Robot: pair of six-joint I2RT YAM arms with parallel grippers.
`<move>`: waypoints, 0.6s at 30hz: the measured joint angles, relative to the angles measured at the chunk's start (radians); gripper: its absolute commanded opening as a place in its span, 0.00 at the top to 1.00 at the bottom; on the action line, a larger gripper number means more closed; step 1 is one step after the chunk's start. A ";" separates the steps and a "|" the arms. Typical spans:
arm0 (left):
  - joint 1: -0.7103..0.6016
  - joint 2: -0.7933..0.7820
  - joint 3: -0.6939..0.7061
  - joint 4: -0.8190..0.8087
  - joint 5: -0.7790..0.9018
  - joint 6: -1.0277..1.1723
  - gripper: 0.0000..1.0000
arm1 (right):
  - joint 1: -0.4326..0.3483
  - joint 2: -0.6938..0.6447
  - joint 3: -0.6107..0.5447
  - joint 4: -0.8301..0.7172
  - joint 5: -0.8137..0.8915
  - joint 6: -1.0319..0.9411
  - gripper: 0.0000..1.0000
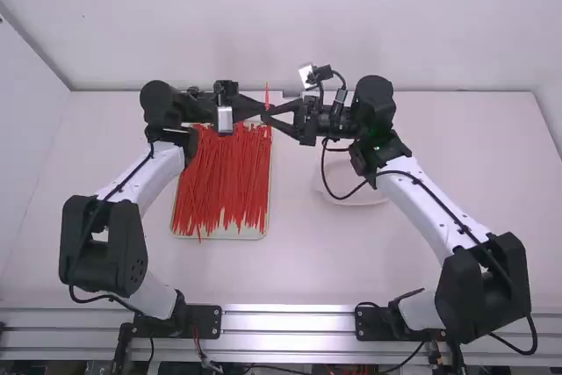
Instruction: Fasten the cable tie
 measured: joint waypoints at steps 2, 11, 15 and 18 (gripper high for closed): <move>0.000 0.000 -0.008 -0.018 0.004 0.000 0.98 | -0.008 0.000 0.000 -0.011 -0.032 -0.017 0.73; -0.009 0.005 -0.014 -0.064 0.049 0.000 0.98 | -0.119 0.000 0.003 -0.015 -0.126 -0.030 0.45; -0.021 0.005 -0.014 -0.082 0.069 0.000 0.98 | -0.121 0.000 0.003 -0.007 -0.122 -0.022 0.43; -0.024 0.005 -0.014 -0.103 0.071 0.001 0.98 | -0.102 0.000 0.003 0.020 -0.123 -0.018 0.42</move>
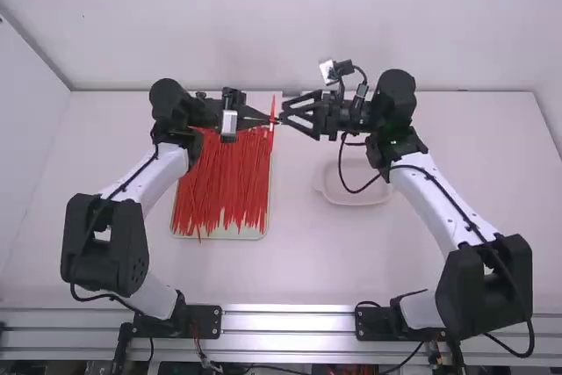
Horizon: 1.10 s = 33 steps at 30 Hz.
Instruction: Fasten the cable tie
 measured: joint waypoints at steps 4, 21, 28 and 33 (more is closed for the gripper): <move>-0.022 0.000 0.000 -0.001 0.000 0.000 0.98 | 0.012 0.000 0.000 0.046 -0.003 0.033 0.38; -0.051 0.000 0.000 0.022 -0.002 0.000 0.98 | 0.051 0.002 0.000 0.041 0.006 0.066 1.00; -0.051 0.000 0.000 0.006 -0.003 0.000 0.98 | 0.049 0.002 0.000 0.040 0.007 0.080 1.00; -0.051 -0.002 0.000 -0.016 -0.003 0.000 0.98 | 0.049 0.002 0.000 0.037 0.008 0.082 1.00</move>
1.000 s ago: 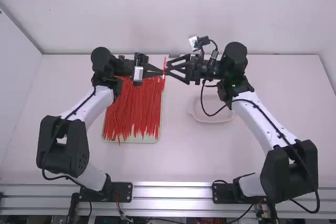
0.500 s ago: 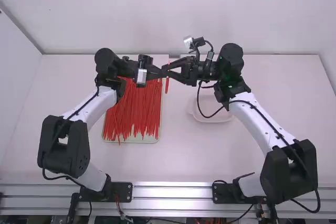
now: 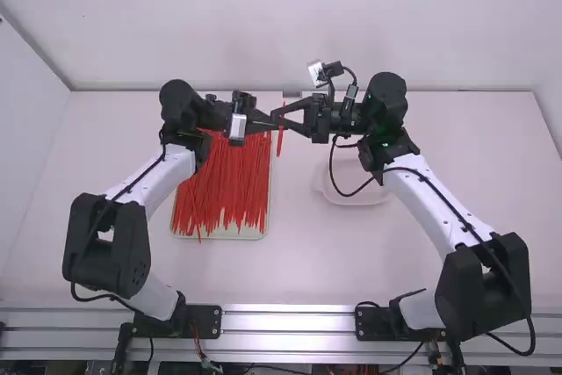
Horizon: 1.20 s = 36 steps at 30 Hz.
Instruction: Fasten the cable tie
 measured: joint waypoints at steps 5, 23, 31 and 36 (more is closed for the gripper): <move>0.000 -0.002 0.000 -0.053 0.000 0.000 0.98 | -0.001 0.005 0.000 -0.002 0.000 -0.002 1.00; 0.000 -0.023 0.013 -0.586 0.023 0.301 0.98 | -0.003 0.020 -0.002 -0.001 -0.002 -0.003 1.00; 0.000 -0.024 0.014 -0.963 -0.003 0.537 0.98 | -0.003 0.021 -0.003 0.045 -0.012 0.009 1.00; 0.000 -0.024 0.016 -1.206 -0.021 0.715 0.98 | -0.018 0.021 -0.003 0.088 -0.030 0.039 1.00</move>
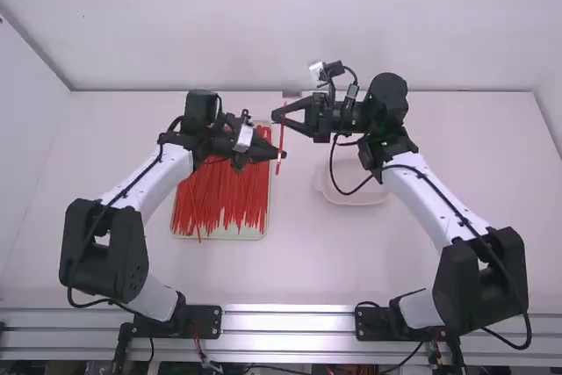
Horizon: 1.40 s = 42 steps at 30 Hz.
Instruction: Fasten the cable tie
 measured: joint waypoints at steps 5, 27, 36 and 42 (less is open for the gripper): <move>0.000 0.000 -0.018 -0.089 -0.002 0.155 0.98 | -0.010 0.000 0.000 0.051 -0.012 0.034 1.00; 0.000 0.006 -0.196 0.191 -0.015 0.114 0.98 | -0.046 -0.003 0.005 0.053 0.019 0.000 0.32; 0.000 0.009 -0.196 0.396 -0.053 -0.070 0.98 | -0.203 -0.003 0.007 -0.305 0.043 -0.230 0.01; 0.000 0.009 -0.196 0.604 -0.060 -0.232 0.98 | -0.285 -0.003 0.007 -0.559 0.049 -0.401 0.01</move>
